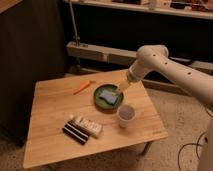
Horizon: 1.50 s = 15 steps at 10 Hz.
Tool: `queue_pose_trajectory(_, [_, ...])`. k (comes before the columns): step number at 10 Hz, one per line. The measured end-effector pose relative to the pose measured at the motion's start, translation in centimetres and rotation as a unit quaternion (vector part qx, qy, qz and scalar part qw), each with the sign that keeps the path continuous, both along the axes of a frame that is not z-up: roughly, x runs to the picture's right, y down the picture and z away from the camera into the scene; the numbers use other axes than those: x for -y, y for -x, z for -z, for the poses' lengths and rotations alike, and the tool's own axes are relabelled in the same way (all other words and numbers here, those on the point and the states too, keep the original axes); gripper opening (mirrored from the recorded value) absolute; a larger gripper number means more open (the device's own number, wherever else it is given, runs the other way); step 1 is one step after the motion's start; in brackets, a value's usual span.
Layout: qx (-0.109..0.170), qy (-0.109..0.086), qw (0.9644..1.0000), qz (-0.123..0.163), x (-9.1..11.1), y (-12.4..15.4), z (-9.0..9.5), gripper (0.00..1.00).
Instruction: Move the arm in a circular motion
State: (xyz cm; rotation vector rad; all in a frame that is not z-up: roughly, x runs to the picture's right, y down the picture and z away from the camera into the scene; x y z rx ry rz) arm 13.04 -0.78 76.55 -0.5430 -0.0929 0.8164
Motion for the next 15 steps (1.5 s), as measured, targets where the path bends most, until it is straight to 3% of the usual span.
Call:
queue_pose_trajectory(2, [0.008,0.006,0.9996,0.026,-2.6,-0.1,2.8,0.8])
queue_pose_trajectory(4, [0.043,0.017,0.9975,0.052,-4.4,2.7,5.4,0.8])
queue_pose_trajectory(6, [0.073,0.02,0.9946,0.07,-4.5,6.3,6.7,0.8])
queue_pose_trajectory(9, [0.128,0.014,0.9867,0.099,-2.1,14.4,7.1,0.8])
queue_pose_trajectory(10, [0.147,0.009,0.9836,0.104,-0.6,17.5,6.5,0.8])
queue_pose_trajectory(12, [0.171,-0.006,0.9804,0.098,2.6,21.1,4.7,0.8])
queue_pose_trajectory(14, [0.173,-0.01,0.9817,0.079,6.0,22.3,1.3,0.8])
queue_pose_trajectory(15, [0.166,-0.006,0.984,0.065,7.5,22.0,-1.1,0.8])
